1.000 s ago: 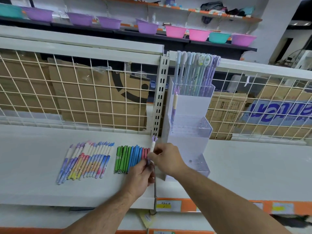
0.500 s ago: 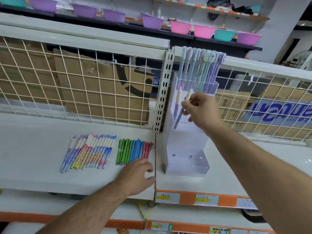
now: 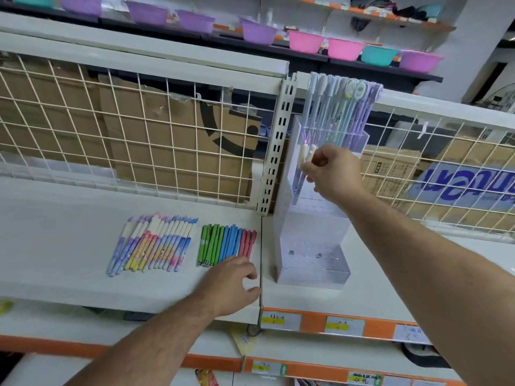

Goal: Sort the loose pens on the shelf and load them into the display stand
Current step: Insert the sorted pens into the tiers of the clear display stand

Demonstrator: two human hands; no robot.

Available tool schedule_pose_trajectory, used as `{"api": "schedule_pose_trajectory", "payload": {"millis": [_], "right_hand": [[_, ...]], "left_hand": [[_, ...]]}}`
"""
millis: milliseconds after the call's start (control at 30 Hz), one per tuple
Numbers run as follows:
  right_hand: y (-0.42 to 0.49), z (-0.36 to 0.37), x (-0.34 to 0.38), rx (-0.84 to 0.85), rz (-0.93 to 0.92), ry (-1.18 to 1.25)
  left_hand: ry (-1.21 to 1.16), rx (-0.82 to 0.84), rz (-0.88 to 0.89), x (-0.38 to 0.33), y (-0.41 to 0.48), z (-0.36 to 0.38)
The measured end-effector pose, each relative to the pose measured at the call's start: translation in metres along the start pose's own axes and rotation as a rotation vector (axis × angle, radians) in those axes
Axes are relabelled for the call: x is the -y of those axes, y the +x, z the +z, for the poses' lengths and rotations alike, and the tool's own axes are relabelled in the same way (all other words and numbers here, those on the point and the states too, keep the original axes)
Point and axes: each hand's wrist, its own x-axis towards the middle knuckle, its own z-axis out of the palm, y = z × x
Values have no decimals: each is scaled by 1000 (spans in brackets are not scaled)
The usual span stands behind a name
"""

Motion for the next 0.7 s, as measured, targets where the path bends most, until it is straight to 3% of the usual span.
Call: {"api": "schedule_pose_trajectory", "payload": {"millis": [700], "right_hand": [[-10, 11, -15, 55, 81, -14]], "left_hand": [[-13, -5, -18, 0, -2, 0]]}}
